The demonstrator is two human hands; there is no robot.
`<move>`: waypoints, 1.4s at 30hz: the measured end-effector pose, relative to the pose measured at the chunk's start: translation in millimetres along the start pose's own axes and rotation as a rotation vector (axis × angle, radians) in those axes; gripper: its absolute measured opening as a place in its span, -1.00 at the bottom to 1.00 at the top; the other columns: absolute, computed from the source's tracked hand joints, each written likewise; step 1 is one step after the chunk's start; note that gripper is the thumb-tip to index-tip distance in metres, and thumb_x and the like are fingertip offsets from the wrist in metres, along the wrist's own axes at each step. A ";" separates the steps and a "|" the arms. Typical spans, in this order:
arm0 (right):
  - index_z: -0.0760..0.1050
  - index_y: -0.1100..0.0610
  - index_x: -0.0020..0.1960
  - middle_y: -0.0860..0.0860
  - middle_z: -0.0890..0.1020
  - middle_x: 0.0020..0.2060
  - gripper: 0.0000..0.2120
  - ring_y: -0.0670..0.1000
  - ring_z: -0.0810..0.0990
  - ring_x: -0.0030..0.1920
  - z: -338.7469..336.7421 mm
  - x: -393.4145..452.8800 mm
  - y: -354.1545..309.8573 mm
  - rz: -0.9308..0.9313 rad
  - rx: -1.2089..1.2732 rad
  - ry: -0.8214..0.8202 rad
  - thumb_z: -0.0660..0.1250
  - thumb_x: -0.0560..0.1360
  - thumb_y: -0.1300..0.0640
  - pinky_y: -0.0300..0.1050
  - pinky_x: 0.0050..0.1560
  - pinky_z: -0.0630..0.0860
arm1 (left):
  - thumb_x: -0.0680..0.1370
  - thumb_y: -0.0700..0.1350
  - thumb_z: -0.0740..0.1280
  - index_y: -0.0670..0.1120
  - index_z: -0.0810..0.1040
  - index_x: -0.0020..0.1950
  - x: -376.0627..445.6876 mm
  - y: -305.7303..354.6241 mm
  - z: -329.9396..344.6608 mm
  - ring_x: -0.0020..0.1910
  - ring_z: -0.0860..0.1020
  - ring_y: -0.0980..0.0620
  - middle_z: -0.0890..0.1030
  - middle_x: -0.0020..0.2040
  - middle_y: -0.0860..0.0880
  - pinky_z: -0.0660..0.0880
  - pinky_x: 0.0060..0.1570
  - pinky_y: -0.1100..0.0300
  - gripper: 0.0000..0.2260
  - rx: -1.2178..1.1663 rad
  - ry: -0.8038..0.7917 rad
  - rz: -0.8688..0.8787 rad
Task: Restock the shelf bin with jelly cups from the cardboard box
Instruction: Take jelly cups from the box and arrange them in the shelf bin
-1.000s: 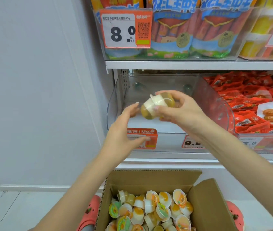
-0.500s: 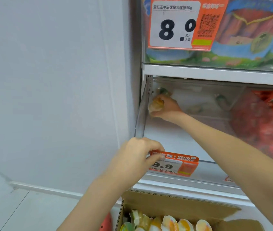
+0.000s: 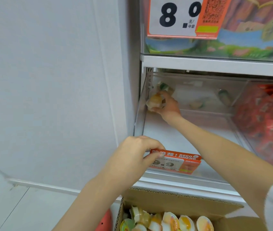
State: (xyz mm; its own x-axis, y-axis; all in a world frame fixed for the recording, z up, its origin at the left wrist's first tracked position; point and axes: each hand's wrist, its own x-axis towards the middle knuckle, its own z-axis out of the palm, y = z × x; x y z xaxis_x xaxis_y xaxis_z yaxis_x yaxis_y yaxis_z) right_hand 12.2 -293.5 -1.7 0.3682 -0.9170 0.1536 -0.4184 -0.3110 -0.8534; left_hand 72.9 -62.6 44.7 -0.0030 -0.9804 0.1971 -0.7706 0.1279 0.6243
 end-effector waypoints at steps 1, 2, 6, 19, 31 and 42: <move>0.38 0.15 0.33 0.05 0.48 0.09 -0.45 0.01 0.47 0.03 0.1 -0.2 0.7 0.002 0.035 0.000 0.45 0.39 0.34 -0.49 -0.24 0.43 | 0.55 -0.06 0.33 0.00 0.66 0.02 -0.1 -0.1 0.4 -0.04 0.53 0.18 0.66 -0.08 0.10 0.45 0.01 0.22 -0.87 0.000 0.004 0.003; 0.38 0.14 0.33 0.02 0.47 0.08 -0.46 -0.02 0.45 0.02 0.4 -0.1 2.1 0.000 0.055 0.002 0.45 0.40 0.33 -0.54 -0.31 0.39 | 0.55 -0.06 0.33 0.00 0.66 0.02 -0.3 -0.5 0.8 -0.04 0.53 0.18 0.66 -0.08 0.10 0.45 0.00 0.23 -0.87 0.000 0.008 0.007; 0.37 0.01 0.34 0.00 0.51 0.14 -0.43 -0.06 0.46 0.04 3.5 1.9 8.5 -0.021 0.005 0.006 0.48 0.40 0.19 -0.35 -0.06 0.40 | 0.55 -0.07 0.33 0.02 0.66 0.01 -0.8 -2.5 1.5 -0.05 0.53 0.18 0.65 -0.09 0.11 0.47 -0.01 0.22 -0.88 -0.009 0.020 0.007; 0.51 0.16 0.11 0.02 0.60 0.03 -0.67 -0.03 0.58 0.02 -70.4 -54.2 -21.0 -0.079 0.052 0.080 0.50 0.40 0.12 -0.40 -0.14 0.47 | 0.43 -0.18 0.48 0.08 0.64 -0.02 -14.6 1.3 -3.2 -0.02 0.58 0.24 0.62 -0.07 0.25 0.50 0.07 0.40 -0.80 -0.254 0.189 -0.131; 0.45 0.03 -0.15 -0.15 0.52 -0.22 -0.85 -0.11 0.44 -0.13 -92.2 -292.0 78.0 -0.173 -0.198 0.199 0.42 0.46 0.18 -0.36 -0.10 0.32 | 0.48 -0.21 0.41 -0.06 0.63 -0.07 -103.7 -36.6 90.3 -0.10 0.54 0.15 0.62 -0.11 0.10 0.49 -0.04 0.27 -0.91 0.065 0.018 -0.210; 0.28 0.09 0.33 0.06 0.45 0.14 -0.42 0.06 0.47 0.16 11.1 -356.2 222.0 0.611 -0.273 -0.404 0.44 0.43 -0.04 -0.12 -0.03 0.39 | 0.40 0.04 0.47 -0.09 0.45 0.22 -159.6 -95.4 237.5 0.19 0.50 -0.08 0.47 0.25 -0.07 0.50 0.05 0.08 -0.54 0.415 -0.727 -0.701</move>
State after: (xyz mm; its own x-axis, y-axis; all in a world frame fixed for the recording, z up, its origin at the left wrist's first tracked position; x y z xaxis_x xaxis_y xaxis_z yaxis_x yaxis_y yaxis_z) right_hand -202.6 -33.1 -251.4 0.2591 -0.7995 -0.5419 -0.8144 0.1209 -0.5676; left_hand -4.5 46.1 -225.8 0.2502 -0.6872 -0.6821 -0.9023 -0.4209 0.0931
